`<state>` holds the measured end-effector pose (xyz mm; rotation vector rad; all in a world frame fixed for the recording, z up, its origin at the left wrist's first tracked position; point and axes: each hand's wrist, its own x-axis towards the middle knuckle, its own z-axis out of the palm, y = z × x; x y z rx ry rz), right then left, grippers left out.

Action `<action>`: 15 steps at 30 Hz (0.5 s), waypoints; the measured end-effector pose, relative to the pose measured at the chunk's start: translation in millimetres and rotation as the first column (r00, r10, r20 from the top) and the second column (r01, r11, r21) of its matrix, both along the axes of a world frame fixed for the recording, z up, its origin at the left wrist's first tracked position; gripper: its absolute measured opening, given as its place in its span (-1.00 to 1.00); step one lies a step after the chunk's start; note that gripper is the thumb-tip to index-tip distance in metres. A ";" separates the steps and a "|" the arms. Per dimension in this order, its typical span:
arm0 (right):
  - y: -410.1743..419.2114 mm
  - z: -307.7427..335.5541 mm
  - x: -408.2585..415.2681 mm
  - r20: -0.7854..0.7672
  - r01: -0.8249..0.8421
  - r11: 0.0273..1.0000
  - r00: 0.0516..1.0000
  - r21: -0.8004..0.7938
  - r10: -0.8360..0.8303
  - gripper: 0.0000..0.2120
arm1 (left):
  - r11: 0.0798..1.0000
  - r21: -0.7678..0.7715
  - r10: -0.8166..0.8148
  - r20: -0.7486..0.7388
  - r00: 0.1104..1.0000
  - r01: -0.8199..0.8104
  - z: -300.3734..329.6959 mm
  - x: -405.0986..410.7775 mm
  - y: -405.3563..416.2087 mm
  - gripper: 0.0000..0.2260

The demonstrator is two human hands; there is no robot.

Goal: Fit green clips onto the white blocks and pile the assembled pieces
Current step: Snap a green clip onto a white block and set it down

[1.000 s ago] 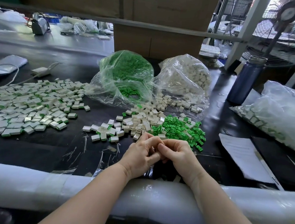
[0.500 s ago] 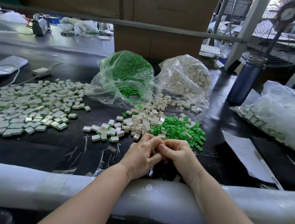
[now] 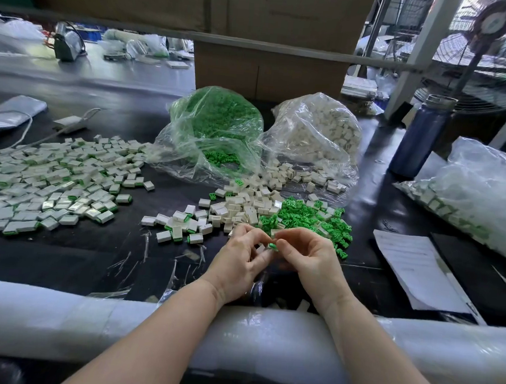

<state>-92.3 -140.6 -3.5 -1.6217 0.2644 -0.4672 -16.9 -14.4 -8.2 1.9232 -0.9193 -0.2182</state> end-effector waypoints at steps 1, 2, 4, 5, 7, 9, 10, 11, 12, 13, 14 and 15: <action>0.0 0.5 -0.4 0.005 0.015 0.999 1.000 -0.051 -0.015 -0.89 | 1.000 0.004 0.000 -0.003 1.000 0.000 -0.1 0.0 -0.2 -0.95; 0.1 0.9 -0.6 0.010 0.027 0.995 1.000 -0.093 -0.026 -0.86 | 1.000 0.006 -0.004 -0.010 1.000 0.004 0.3 -0.3 -0.4 -0.94; 0.8 1.3 -0.8 0.007 0.030 0.990 1.000 -0.139 -0.030 -0.82 | 1.000 0.011 -0.012 -0.022 1.000 0.012 1.8 -1.2 -0.3 -0.93; 0.9 1.1 -0.8 -0.003 0.034 0.987 0.999 -0.159 -0.035 -0.82 | 1.000 0.016 -0.014 -0.022 1.000 0.014 2.2 -1.3 -0.2 -0.92; 0.3 0.2 0.4 -0.031 0.054 0.974 0.998 -0.220 -0.063 -0.82 | 0.999 0.029 -0.020 -0.014 1.000 0.021 2.3 -1.6 -0.8 -0.90; 0.2 0.2 1.7 -0.052 0.068 0.958 0.995 -0.277 -0.085 -0.83 | 0.999 0.040 -0.018 -0.004 1.000 0.018 2.3 -1.9 -1.3 -0.87; 0.6 0.4 2.1 -0.057 0.069 0.953 0.994 -0.296 -0.090 -0.82 | 0.999 0.047 -0.014 0.008 1.000 0.014 2.3 -2.0 -1.4 -0.85; 1.0 0.6 2.1 -0.059 0.070 0.948 0.994 -0.310 -0.093 -0.82 | 0.999 0.054 -0.008 0.023 1.000 0.007 2.4 -2.0 -1.2 -0.84; 1.3 0.8 1.8 -0.055 0.075 0.945 0.994 -0.318 -0.097 -0.83 | 0.999 0.053 0.002 0.031 1.000 -0.003 2.2 -1.8 -0.9 -0.84; 1.5 1.0 1.3 -0.047 0.087 0.945 0.993 -0.317 -0.107 -0.84 | 0.999 0.042 0.019 0.028 0.999 -0.020 2.1 -1.4 -0.5 -0.85; 1.4 1.3 0.6 -0.036 0.106 0.946 0.992 -0.308 -0.123 -0.85 | 0.999 0.018 0.050 0.014 0.999 -0.050 1.9 -0.8 0.0 -0.86; 0.9 1.6 0.1 -0.026 0.132 0.945 0.989 -0.299 -0.147 -0.86 | 0.996 -0.012 0.094 -0.002 0.996 -0.094 2.0 -0.2 0.8 -0.88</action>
